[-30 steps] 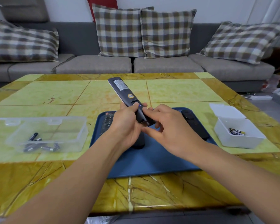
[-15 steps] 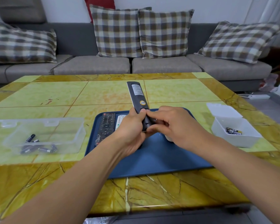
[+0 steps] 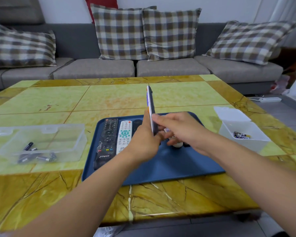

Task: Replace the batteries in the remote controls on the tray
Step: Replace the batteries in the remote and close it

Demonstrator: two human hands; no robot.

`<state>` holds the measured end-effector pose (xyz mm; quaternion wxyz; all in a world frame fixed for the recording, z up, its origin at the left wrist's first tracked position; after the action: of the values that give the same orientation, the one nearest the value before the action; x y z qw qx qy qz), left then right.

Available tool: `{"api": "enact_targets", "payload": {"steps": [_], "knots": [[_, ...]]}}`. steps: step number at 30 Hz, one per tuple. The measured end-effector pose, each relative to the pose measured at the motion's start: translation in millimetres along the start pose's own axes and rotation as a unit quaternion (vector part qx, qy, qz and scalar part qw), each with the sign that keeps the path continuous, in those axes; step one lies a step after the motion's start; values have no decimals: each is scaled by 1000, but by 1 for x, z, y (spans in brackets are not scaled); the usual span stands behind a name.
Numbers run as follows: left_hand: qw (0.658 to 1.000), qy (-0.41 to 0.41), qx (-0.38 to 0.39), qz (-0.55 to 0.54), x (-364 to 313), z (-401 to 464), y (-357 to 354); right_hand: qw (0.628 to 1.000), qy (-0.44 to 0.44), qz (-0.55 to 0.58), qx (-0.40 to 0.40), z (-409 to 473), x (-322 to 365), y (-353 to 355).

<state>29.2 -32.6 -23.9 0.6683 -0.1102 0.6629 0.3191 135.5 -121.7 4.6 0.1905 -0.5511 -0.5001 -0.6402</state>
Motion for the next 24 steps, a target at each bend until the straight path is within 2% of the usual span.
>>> {"api": "enact_targets", "payload": {"steps": [4,8,10,13,15,17,19,21,23,24], "knots": [[992,-23,42,114,7,0,-8,996,-48,-56,-58,13,-9,-12],[983,-13,94,155,0,-2,13,990,-132,21,-46,27,-19,-4],[982,2,96,165,0,-2,27,989,-140,-3,-38,29,-22,-6],[966,14,70,249,0,-2,47,983,-94,-145,-67,33,-19,-11],[930,2,56,363,-1,-3,57,957,-49,-272,-88,35,-16,-16],[886,25,57,459,1,-5,65,927,-36,-359,-102,38,-17,-23],[862,70,82,496,10,-5,72,901,-23,-413,-126,37,-16,-27],[867,95,108,476,20,-4,78,876,36,-454,-157,33,-8,-32],[876,95,113,459,25,-2,82,881,95,-432,-167,27,5,-38],[876,93,113,460,26,-2,85,892,104,-416,-142,24,11,-44]]}}
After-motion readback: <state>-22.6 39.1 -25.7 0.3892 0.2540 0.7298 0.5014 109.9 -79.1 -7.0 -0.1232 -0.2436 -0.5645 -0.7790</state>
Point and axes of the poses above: each hand's wrist, its own z-axis towards the middle knuckle, its own y-axis out of the back of the hand, x = y × z, the point moved 1 cm from there along z, towards the middle knuckle, and after that the axes turned 7 degrees about -z, right-handed, at the moved point
